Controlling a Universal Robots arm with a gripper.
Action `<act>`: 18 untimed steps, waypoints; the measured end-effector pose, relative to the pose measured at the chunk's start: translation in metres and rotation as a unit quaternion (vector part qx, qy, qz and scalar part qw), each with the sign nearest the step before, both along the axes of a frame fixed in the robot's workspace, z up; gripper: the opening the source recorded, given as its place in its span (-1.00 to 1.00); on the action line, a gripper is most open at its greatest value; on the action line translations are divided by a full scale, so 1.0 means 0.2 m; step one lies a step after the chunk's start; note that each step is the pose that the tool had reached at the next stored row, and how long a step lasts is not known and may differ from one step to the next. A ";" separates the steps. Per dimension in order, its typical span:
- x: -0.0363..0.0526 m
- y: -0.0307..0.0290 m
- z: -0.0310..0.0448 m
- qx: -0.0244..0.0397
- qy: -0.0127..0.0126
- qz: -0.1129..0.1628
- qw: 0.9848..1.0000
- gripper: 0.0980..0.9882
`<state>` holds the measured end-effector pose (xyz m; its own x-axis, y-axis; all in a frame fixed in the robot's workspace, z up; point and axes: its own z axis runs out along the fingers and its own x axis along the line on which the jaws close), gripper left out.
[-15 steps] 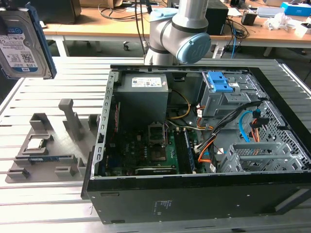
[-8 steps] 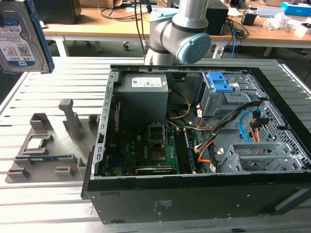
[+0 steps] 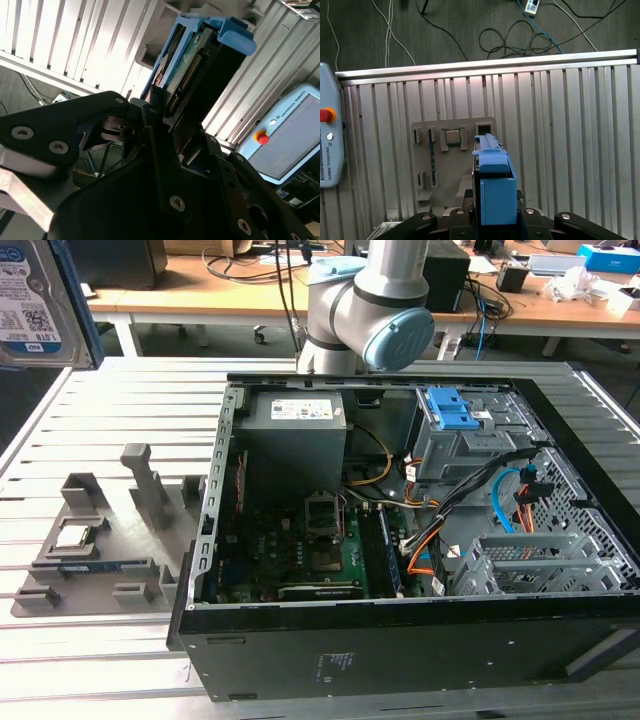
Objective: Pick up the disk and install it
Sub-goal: 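Pick up the disk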
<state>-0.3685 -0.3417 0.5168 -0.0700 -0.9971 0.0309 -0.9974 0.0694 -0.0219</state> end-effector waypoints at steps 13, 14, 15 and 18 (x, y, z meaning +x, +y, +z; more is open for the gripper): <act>0.000 0.000 0.191 0.000 0.000 0.000 1.000 -0.40; 0.000 0.000 0.208 0.000 0.000 0.000 1.000 -0.40; 0.000 0.000 0.225 0.000 0.000 0.000 1.000 -0.40; 0.000 -0.003 0.224 0.015 0.000 0.000 1.000 -0.40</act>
